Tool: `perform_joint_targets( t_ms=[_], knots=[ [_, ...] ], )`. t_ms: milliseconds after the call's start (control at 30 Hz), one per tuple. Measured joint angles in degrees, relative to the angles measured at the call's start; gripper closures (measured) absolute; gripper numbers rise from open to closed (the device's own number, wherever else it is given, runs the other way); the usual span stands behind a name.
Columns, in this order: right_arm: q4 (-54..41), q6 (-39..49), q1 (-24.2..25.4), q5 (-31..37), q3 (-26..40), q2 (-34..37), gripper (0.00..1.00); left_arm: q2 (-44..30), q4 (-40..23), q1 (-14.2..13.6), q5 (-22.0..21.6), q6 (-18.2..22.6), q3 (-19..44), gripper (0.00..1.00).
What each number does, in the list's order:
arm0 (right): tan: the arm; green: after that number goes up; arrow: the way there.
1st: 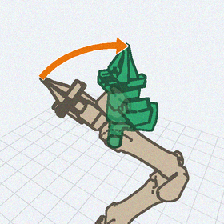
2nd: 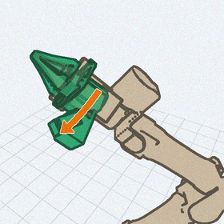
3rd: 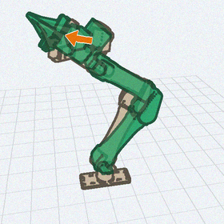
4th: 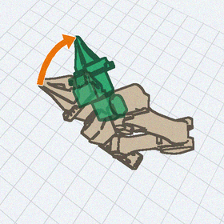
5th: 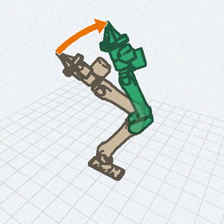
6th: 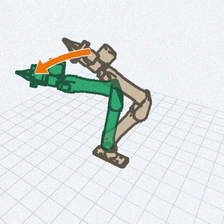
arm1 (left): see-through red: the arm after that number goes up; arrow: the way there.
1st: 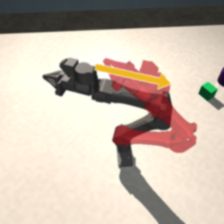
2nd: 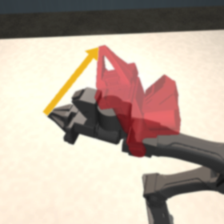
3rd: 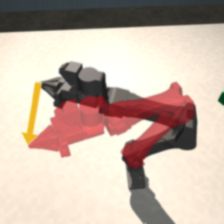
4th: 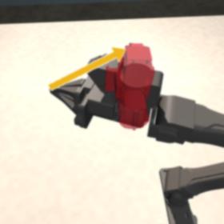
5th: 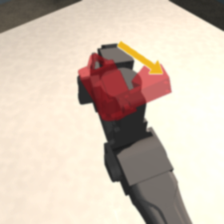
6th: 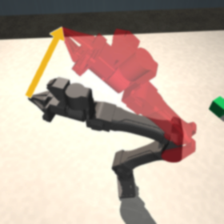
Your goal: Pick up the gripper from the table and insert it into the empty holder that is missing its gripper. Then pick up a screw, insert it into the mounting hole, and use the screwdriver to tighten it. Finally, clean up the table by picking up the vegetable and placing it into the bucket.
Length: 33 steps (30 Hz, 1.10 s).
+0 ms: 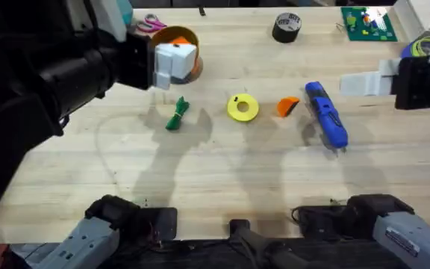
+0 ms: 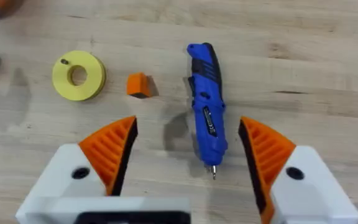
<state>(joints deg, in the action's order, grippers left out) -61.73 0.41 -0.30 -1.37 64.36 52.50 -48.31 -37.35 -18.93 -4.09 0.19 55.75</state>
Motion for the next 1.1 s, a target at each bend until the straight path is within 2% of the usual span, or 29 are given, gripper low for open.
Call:
perform_joint_targets(
  t_ms=[133, 467, 600, 800, 967, 1100],
  knots=[
    [0.0, -0.01, 0.0, 0.0, 0.0, -0.01, 0.005, 0.0, 1.99, -0.01, -2.48, 0.38, 0.0, 0.014],
    [0.0, 0.01, 0.0, 0.0, 0.0, 0.01, 0.005, 0.0, 2.04, 0.62, -7.55, 0.74, 0.0, 0.015],
    [0.0, -0.01, 0.0, 0.0, 0.0, 0.01, 0.005, 0.6, 2.26, 4.68, -6.71, 0.89, -1.03, 0.015],
    [0.0, -0.01, 0.0, 0.0, 0.0, 0.01, 0.005, 5.33, 3.58, 11.19, -2.78, 0.87, -6.14, 0.015],
    [0.0, -0.01, 0.0, 0.0, 0.0, 0.01, 0.005, 12.36, 9.73, 13.99, 0.1, 0.88, -12.21, 0.015],
    [0.0, -0.01, 0.0, 0.0, 0.0, 0.0, 0.005, 18.04, 17.1, 15.48, 1.95, 0.89, -18.63, 0.015]
  ],
)
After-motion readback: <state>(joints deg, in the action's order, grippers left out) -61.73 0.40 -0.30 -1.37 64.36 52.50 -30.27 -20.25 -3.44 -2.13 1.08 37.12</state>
